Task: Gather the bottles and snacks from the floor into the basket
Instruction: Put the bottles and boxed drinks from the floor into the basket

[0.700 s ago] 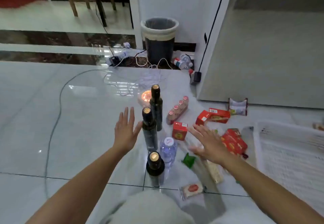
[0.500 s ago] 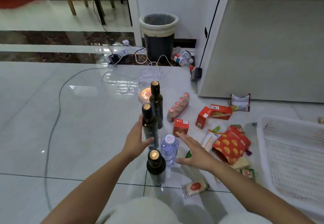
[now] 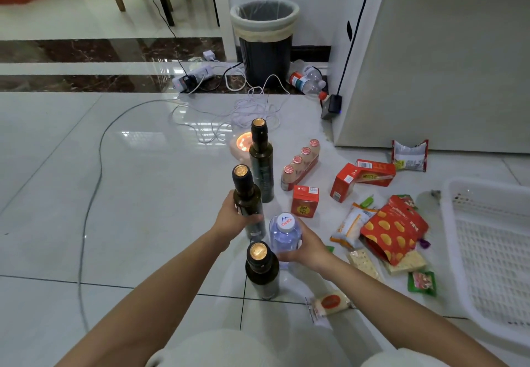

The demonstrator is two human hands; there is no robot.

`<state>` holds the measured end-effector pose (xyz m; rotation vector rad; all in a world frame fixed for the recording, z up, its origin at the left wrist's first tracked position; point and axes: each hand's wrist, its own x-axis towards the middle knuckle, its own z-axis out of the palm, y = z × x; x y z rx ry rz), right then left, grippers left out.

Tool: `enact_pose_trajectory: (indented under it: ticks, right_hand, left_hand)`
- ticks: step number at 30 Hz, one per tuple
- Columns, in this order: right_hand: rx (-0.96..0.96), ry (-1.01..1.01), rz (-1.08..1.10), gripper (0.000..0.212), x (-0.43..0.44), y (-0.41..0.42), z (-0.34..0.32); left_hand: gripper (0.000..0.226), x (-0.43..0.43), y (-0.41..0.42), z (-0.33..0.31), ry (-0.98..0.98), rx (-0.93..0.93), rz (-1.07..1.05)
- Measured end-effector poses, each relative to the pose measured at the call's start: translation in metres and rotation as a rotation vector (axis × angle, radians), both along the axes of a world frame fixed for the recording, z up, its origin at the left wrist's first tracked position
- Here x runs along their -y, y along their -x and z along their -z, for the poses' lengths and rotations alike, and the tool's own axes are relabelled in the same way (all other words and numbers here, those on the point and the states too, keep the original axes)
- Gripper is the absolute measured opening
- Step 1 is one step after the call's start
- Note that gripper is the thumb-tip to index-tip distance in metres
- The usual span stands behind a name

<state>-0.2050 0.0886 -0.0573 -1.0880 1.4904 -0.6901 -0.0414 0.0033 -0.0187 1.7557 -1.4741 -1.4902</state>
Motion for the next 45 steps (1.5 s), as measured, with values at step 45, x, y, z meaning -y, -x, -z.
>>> enact_pose_trajectory:
  ticks: [45]
  right_hand:
    - [0.188, 0.108, 1.448, 0.035, -0.194, 0.327, -0.091]
  left_hand:
    - [0.061, -0.038, 0.265, -0.138, 0.387, -0.13, 0.753]
